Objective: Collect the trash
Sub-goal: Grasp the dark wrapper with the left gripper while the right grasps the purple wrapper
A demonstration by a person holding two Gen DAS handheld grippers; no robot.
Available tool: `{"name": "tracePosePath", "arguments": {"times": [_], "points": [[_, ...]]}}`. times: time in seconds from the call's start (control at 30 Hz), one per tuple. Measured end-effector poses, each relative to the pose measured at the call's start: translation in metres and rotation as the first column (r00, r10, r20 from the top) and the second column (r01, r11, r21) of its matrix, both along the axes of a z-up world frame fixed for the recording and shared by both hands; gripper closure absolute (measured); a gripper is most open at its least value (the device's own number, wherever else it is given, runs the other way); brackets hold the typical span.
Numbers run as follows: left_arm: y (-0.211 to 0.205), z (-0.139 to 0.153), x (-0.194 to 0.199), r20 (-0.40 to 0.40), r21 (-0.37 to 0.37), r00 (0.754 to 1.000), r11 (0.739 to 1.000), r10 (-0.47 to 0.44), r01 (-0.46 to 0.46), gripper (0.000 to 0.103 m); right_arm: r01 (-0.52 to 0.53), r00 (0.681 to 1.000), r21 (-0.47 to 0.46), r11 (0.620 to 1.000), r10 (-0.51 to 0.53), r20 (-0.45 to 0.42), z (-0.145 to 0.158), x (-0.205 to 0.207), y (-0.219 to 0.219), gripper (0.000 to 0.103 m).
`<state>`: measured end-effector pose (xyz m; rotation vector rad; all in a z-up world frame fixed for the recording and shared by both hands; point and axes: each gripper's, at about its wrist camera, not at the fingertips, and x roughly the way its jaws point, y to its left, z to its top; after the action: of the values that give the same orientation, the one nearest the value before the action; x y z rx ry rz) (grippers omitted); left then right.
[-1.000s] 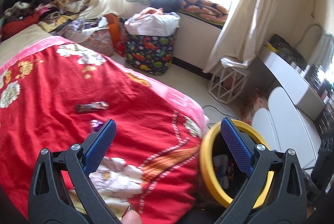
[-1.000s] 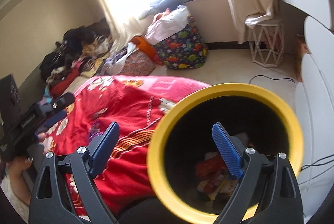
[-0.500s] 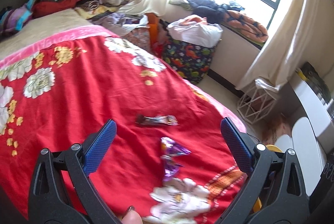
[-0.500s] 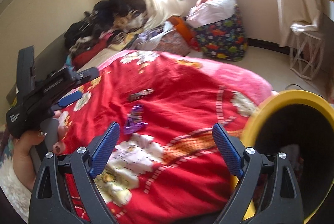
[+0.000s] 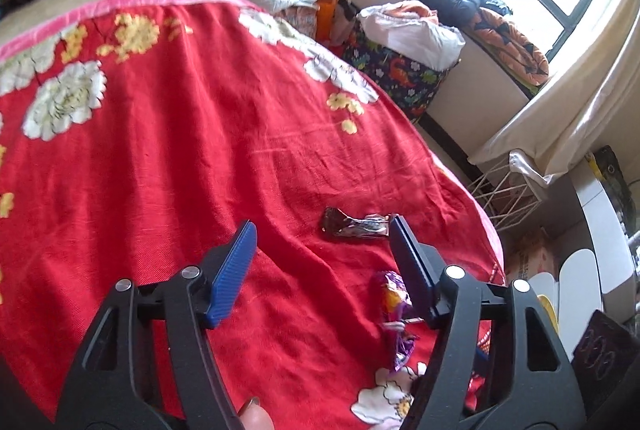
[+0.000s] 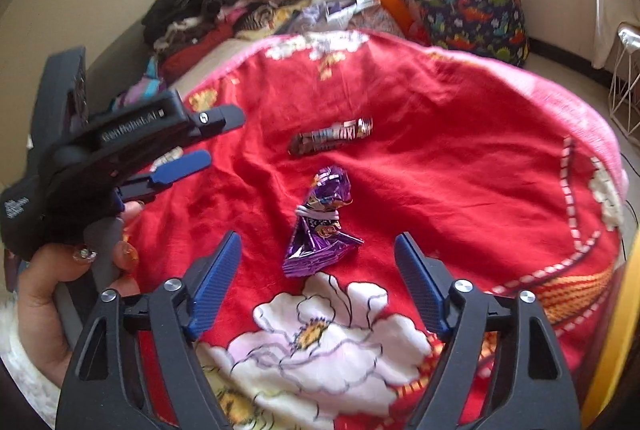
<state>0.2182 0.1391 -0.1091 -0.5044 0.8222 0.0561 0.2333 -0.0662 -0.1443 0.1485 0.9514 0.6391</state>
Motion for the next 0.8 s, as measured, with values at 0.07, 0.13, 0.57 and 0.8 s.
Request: {"name": "tracePosePath", "arguments": {"times": [0.07, 0.13, 0.57, 0.8], "points": [[0.001, -0.006, 0.007, -0.016, -0.020, 1.000, 1.000, -0.008, 0.008, 0.046, -0.011, 1.000, -0.011, 1.000, 0.010, -0.029, -0.011, 0.007, 0.005, 0.034], [-0.002, -0.011, 0.014, -0.026, -0.038, 0.999, 0.999, -0.018, 0.017, 0.046, -0.020, 0.998, -0.020, 1.000, 0.019, -0.058, -0.020, 0.011, 0.008, 0.043], [-0.023, -0.041, 0.046, -0.085, -0.083, 0.996, 0.996, -0.024, 0.017, 0.046, 0.020, 0.998, 0.047, 0.999, -0.018, -0.056, -0.011, -0.015, -0.041, 0.062], [-0.035, -0.044, 0.055, -0.102, -0.040, 0.995, 0.999, 0.005, -0.009, 0.067, 0.056, 0.998, 0.062, 0.997, -0.055, -0.004, 0.011, -0.045, -0.079, 0.063]]}}
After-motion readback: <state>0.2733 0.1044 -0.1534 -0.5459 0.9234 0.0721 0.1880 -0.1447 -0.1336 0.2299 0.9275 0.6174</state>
